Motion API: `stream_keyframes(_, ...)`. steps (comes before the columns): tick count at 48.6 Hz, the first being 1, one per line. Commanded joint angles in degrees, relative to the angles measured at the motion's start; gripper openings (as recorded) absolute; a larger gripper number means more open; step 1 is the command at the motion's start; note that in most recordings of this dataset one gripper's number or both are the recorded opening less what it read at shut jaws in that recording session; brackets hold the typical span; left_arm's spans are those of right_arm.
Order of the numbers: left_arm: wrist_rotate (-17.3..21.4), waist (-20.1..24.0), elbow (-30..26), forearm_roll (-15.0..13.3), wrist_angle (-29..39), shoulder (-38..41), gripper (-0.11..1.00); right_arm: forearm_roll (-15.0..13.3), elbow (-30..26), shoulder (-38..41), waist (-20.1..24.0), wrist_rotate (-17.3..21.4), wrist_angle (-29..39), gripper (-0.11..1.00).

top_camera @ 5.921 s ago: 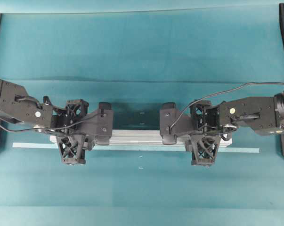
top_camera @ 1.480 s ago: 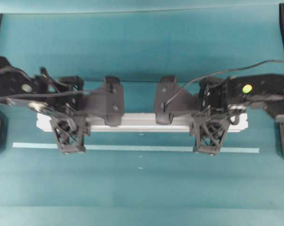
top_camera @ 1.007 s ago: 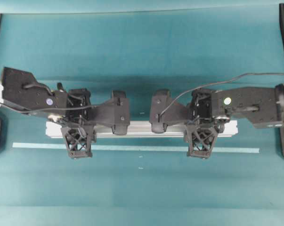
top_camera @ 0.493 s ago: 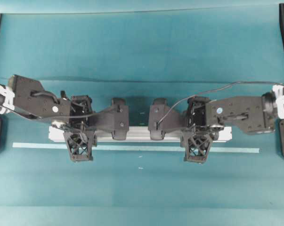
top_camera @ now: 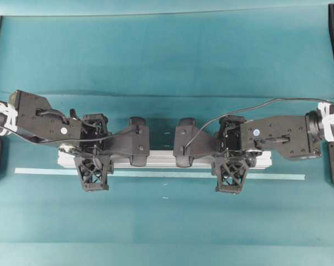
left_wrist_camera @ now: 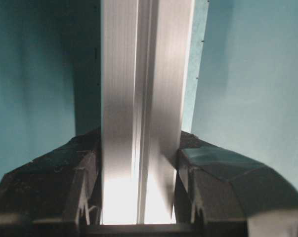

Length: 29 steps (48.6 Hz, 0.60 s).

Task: Lift the metal rail with both hands.
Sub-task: 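Set the rail on the table and hold it with both grippers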

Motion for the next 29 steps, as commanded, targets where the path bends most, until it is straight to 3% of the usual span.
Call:
stream_keyframes(1,-0.97,-0.35,-0.62,-0.18,-1.85,-0.53,0.29,0.35,-1.05,-0.18,0.97,0.35,-1.23,0.38)
stream_keyframes(29,-0.97,-1.85,-0.62,-0.26,-2.55,-0.35,0.29,0.44,-1.05,-0.09,1.14,0.44,-1.32,0.38)
